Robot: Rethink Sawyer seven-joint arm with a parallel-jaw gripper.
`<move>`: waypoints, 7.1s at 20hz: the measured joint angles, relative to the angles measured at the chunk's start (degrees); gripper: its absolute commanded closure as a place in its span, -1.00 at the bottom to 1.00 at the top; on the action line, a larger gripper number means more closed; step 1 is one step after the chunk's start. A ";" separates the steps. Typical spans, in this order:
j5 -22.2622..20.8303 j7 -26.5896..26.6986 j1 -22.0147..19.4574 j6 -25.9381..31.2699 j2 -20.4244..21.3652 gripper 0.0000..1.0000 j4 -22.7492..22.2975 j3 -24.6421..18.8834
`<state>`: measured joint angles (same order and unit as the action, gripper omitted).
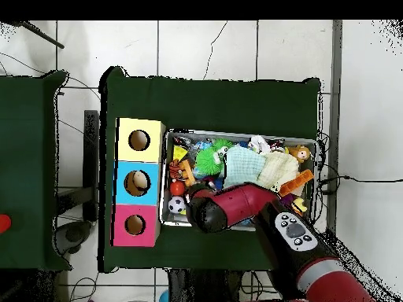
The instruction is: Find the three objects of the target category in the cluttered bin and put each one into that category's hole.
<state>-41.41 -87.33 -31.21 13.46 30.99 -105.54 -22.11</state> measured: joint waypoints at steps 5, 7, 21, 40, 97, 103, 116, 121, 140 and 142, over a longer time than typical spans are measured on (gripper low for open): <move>-0.04 0.00 0.59 -0.01 -0.98 -1.00 0.27 0.09; -0.15 0.00 1.30 -0.01 -1.31 -1.00 0.66 0.29; -1.57 -0.01 4.61 0.01 -2.46 1.00 1.98 2.61; -1.39 0.00 4.38 0.13 -1.37 1.00 1.91 2.43; -1.21 0.00 -7.30 8.12 2.64 -1.00 -4.40 -3.41; -3.31 0.00 -8.39 8.09 2.16 -1.00 -5.21 -3.43; -6.60 0.00 -4.63 6.39 1.61 -1.00 -5.22 -3.30; -6.60 0.00 -4.62 6.39 1.61 -1.00 -5.22 -3.29; 1.57 0.00 -9.79 9.40 12.07 -1.00 -11.20 -7.89; 2.27 0.00 -10.16 10.32 13.07 -1.00 -11.28 -8.64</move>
<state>-39.14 -87.33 -41.37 23.78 44.06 -116.82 -30.74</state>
